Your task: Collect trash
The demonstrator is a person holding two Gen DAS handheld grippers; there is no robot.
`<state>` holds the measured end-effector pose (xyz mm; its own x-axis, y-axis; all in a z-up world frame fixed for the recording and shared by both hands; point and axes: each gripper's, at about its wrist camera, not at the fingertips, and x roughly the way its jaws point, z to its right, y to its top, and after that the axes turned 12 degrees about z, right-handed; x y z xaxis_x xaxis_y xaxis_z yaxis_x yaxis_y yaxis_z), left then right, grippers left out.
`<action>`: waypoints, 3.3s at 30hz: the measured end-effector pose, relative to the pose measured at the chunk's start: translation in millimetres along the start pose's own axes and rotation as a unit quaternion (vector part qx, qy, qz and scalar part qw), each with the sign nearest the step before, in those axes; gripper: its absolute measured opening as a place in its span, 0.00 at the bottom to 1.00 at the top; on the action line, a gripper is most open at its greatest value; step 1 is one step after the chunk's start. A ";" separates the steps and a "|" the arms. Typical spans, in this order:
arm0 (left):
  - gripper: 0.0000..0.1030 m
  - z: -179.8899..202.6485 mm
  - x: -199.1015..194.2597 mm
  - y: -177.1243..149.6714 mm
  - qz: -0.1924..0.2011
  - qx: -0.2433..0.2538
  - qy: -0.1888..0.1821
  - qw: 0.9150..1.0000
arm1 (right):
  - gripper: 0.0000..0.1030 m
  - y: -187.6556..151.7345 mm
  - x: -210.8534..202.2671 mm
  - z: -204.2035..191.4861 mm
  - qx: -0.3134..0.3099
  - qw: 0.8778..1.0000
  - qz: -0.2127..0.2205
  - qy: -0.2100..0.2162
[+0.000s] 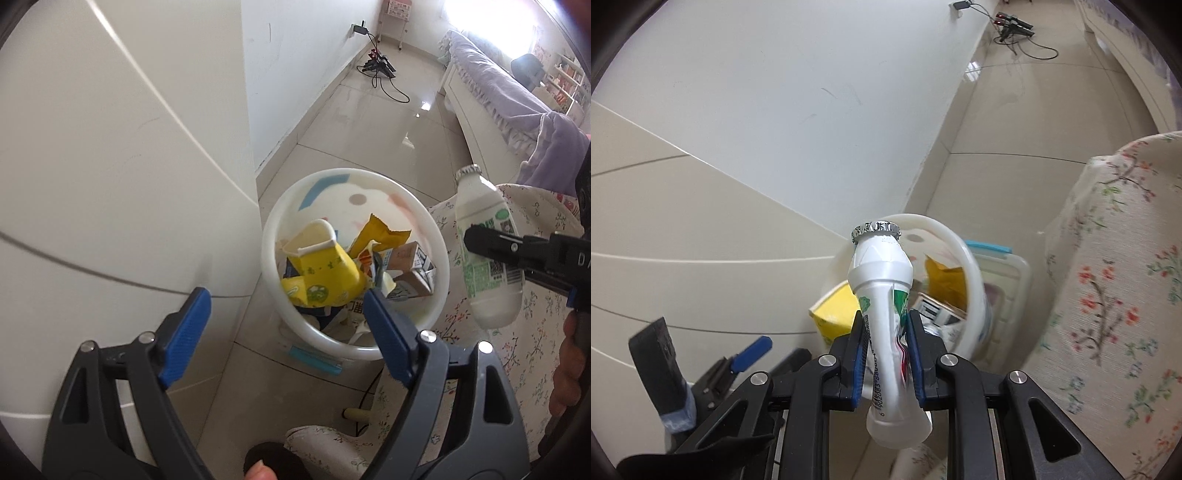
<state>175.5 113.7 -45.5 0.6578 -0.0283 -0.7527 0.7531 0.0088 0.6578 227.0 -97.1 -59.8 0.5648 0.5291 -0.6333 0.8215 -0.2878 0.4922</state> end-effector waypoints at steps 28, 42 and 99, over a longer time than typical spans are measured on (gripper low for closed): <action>0.98 20.2 -48.7 -16.6 0.000 0.004 -0.040 0.999 | 0.82 -32.5 -111.2 1.5 -0.067 0.982 0.051 -0.171; 0.99 61.4 -121.2 -82.7 0.037 0.014 -0.041 0.998 | 0.85 -125.1 -219.5 -1.3 -0.120 0.956 0.129 -0.236; 0.99 95.6 -140.2 -95.8 0.078 0.035 -0.032 0.996 | 0.85 -145.2 -227.6 10.1 -0.126 0.951 0.129 -0.249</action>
<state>10.0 21.2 -0.4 0.7624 -0.0960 -0.6400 0.6383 -0.0509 0.7681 -20.0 -183.8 6.8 0.7638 0.0041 -0.6455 0.6410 -0.1226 0.7577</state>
